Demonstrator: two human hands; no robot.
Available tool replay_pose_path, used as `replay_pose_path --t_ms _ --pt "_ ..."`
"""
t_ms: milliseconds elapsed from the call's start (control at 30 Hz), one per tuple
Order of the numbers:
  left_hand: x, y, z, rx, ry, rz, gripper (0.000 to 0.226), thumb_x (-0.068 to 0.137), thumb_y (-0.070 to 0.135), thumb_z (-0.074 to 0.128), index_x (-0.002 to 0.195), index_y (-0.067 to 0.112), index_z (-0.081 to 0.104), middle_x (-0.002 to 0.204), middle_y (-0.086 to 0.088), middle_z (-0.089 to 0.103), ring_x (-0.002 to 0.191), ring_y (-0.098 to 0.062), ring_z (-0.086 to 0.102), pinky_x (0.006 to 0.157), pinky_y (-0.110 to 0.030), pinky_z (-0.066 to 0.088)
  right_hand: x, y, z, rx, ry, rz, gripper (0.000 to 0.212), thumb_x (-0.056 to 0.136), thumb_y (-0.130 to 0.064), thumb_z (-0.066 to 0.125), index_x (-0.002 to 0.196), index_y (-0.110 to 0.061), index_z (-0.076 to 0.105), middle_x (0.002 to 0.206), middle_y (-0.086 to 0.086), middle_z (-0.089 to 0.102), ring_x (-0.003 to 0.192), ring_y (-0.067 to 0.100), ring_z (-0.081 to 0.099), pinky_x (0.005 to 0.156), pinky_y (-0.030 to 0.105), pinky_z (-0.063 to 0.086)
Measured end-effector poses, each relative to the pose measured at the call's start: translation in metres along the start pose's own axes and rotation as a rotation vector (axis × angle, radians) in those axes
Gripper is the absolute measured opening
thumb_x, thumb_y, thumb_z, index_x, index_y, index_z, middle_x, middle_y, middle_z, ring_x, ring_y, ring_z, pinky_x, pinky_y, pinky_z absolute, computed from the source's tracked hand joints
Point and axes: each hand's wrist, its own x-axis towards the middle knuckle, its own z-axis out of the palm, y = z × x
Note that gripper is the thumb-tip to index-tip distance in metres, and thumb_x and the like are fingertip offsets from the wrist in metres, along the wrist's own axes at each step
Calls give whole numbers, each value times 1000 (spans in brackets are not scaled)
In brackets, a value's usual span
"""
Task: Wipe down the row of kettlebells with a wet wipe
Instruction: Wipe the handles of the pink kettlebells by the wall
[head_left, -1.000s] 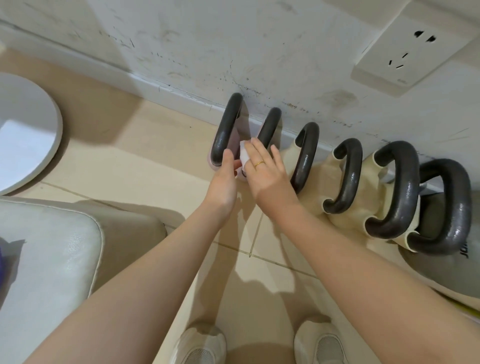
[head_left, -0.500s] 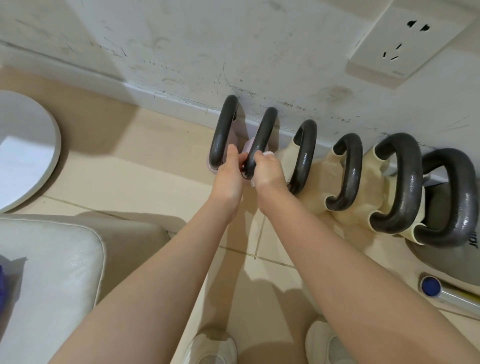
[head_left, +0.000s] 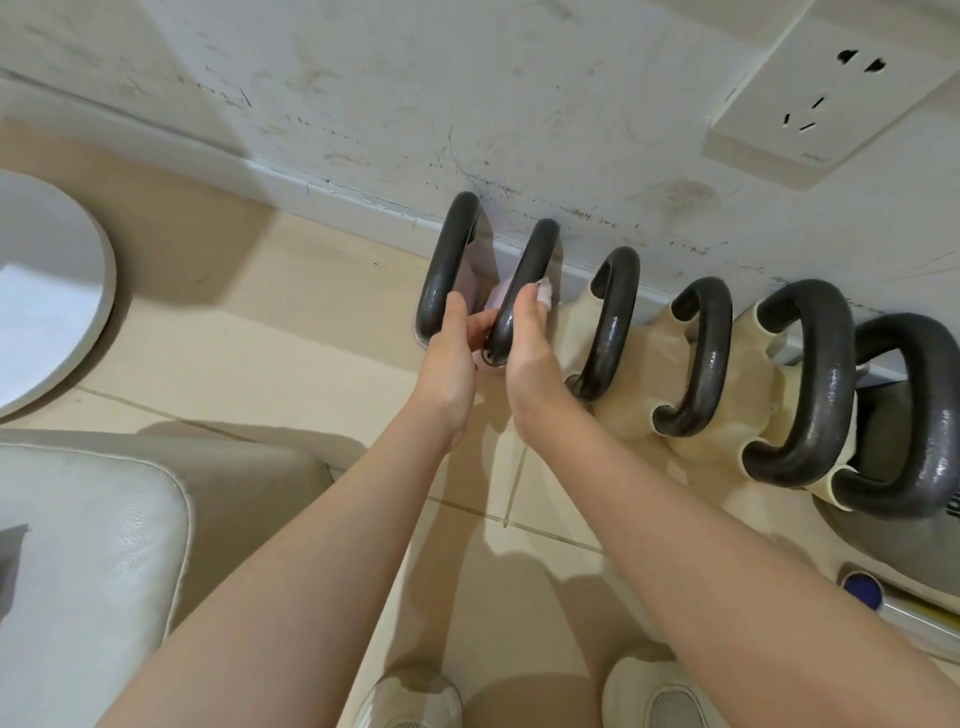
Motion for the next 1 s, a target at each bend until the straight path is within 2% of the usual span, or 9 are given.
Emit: replay_pose_path --t_ms 133,200,333,467,567,700,833,900,1000 --pt "5 -6 -4 -2 16 3 68 98 51 9 127 13 58 125 -2 63 120 -10 52 107 -31 32 20 -11 -4 -377 35 -109 56 100 -41 20 149 -22 0 159 -3 -5 145 14 6 115 30 11" --pt "4 -4 -4 -31 0 3 70 98 50 9 121 12 62 121 -3 66 118 -11 55 107 -31 34 18 -8 -8 -752 11 -208 53 100 -39 22 148 -18 14 158 -3 -9 145 14 -3 118 37 8" --pt "4 -2 -3 -131 7 -32 71 98 52 10 94 12 68 90 -2 72 96 -12 65 86 -25 47 0 6 -22 -1324 -142 -558 60 94 -46 19 122 -6 53 157 5 17 146 23 2 118 35 -4" --pt "3 -6 -3 -141 57 -30 66 98 53 10 103 14 64 95 2 67 98 -9 59 95 -27 42 25 -20 -34 -1653 -242 -675 62 95 -50 19 130 -10 51 152 8 30 145 22 11 116 35 -4" --pt "1 -6 -4 -166 57 -36 64 98 52 8 111 17 60 108 4 63 105 -6 54 98 -28 39 37 -33 -33 -1658 -177 -541 57 98 -47 23 137 -10 42 154 9 25 145 23 8 117 37 1" --pt "0 -6 -6 -150 76 -36 65 98 52 9 95 14 63 98 -4 66 100 -13 60 97 -33 43 12 -16 -30 -1684 -389 -674 70 92 -54 16 134 -8 46 152 9 30 145 22 9 117 35 -1" --pt "1 -7 -5 -128 84 -20 65 98 50 10 104 13 63 103 -2 65 100 -6 58 95 -29 40 38 -32 -34 -1589 -345 -525 59 98 -48 21 140 -10 38 157 5 18 146 20 0 119 37 1" --pt "-1 -6 -4 -118 82 -15 55 100 43 19 105 13 64 102 0 65 100 -8 57 95 -26 38 43 -34 -32 -1472 -270 -433 58 99 -44 23 142 -7 33 159 5 8 146 20 -6 119 40 4" --pt "3 -3 -1 -49 61 37 33 95 19 36 84 19 67 91 -3 67 92 -13 58 89 -28 44 30 -22 -20 -1317 -238 -345 55 100 -40 22 138 -3 39 159 3 3 145 18 -13 118 37 -2"
